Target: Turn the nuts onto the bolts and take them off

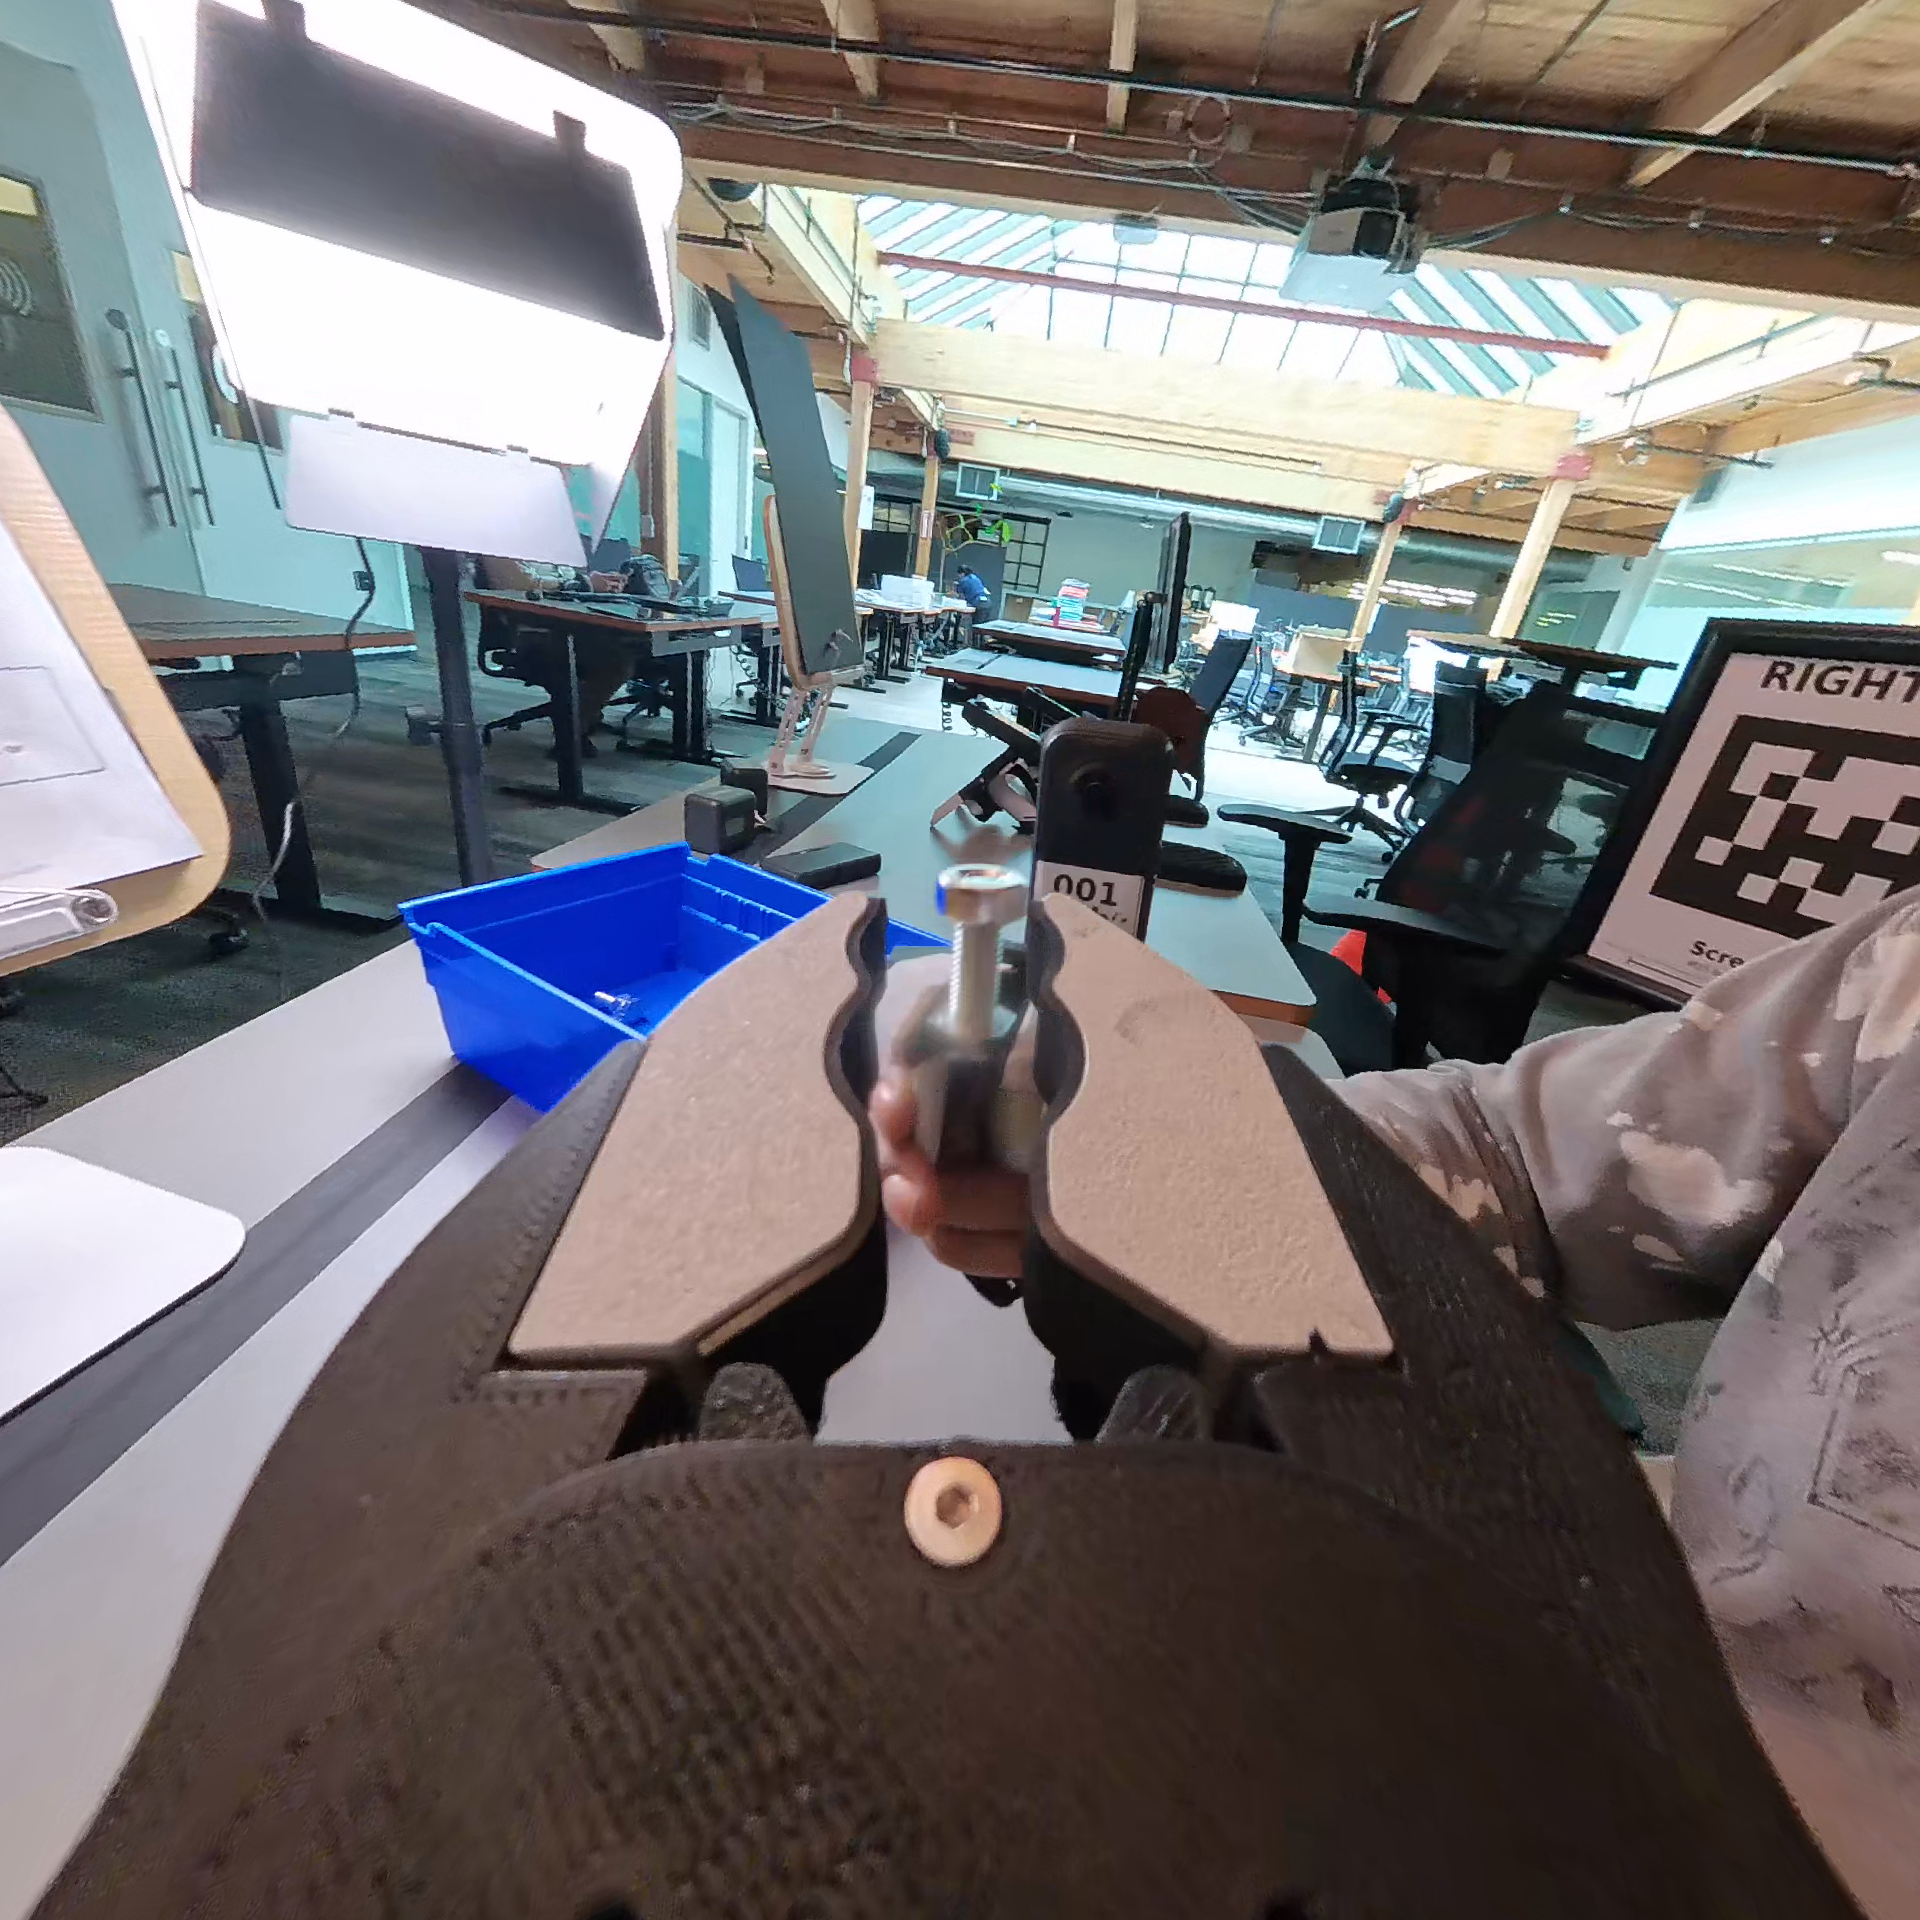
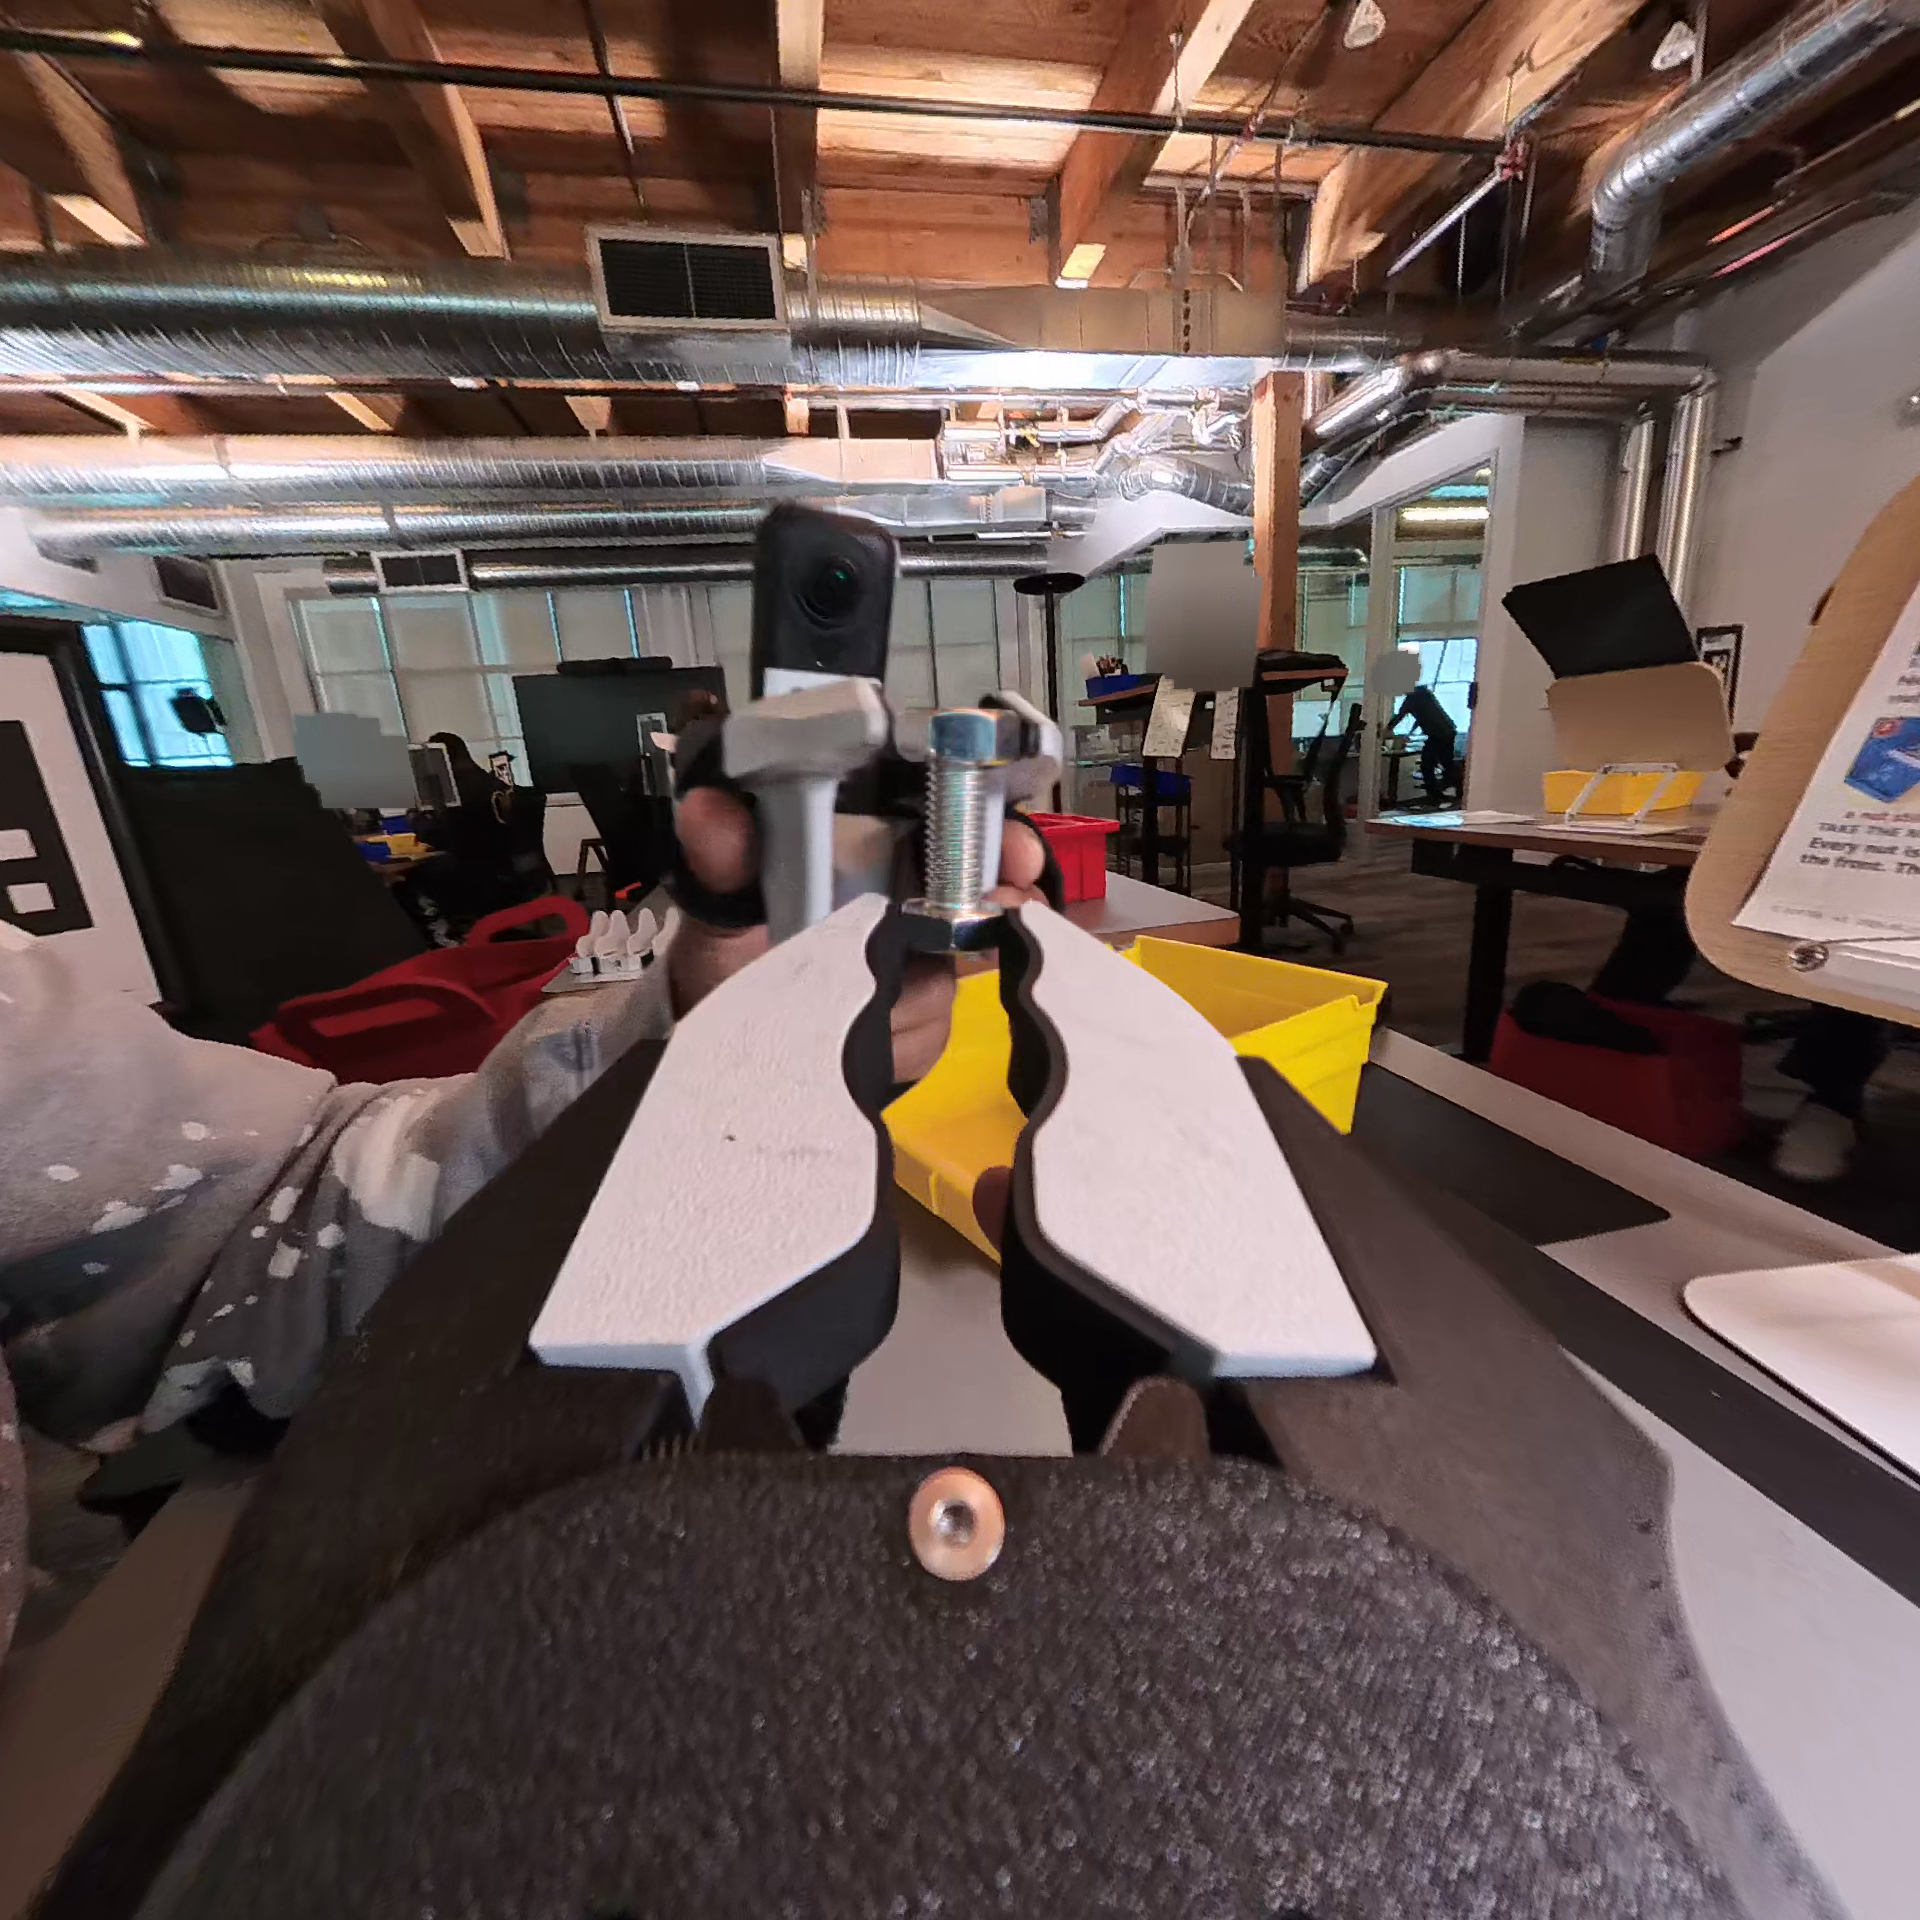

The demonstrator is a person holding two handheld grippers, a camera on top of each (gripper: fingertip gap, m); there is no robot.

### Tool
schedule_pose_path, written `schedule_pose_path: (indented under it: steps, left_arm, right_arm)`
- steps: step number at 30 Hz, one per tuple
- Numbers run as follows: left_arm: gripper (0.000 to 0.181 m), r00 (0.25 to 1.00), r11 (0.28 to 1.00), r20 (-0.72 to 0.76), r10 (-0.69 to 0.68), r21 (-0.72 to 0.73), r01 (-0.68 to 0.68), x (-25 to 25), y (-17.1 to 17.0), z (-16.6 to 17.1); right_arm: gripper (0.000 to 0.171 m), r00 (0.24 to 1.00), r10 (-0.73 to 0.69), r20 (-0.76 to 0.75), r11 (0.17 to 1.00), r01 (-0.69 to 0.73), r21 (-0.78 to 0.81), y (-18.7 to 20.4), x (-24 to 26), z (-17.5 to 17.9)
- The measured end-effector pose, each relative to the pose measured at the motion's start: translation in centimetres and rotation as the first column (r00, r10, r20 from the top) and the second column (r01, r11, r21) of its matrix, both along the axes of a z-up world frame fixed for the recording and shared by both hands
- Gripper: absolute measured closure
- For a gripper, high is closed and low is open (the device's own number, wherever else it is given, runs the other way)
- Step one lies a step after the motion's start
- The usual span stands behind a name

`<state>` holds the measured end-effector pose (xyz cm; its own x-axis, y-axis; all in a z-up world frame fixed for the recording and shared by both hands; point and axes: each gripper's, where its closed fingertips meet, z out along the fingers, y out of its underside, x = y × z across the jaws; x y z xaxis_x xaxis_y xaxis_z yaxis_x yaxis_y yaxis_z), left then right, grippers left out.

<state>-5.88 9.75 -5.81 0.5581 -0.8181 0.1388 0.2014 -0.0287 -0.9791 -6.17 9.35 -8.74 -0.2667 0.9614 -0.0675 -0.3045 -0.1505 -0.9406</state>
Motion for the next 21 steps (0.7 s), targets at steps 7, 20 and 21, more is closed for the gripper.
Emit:
schedule_pose_path:
  steps: [7,20,21]
  left_arm:
    - [0.170,0.994,0.993,-0.009,0.106,-0.045,-0.106,-1.2,1.4,-0.6]
    - [0.171,0.990,0.989,-0.022,0.137,-0.052,-0.138,-1.4,1.7,-0.7]
    - [0.170,0.989,0.988,-0.031,0.147,-0.051,-0.149,-1.8,1.8,-0.9]
  right_arm:
    - [0.153,0.998,0.046,-0.037,0.999,-0.047,-0.009,-0.5,0.4,0.4]
    - [0.153,0.998,0.044,-0.048,0.999,-0.044,-0.004,-0.7,0.6,0.8]
    - [0.153,0.997,0.047,-0.054,0.999,-0.047,-0.002,-0.8,0.7,1.0]
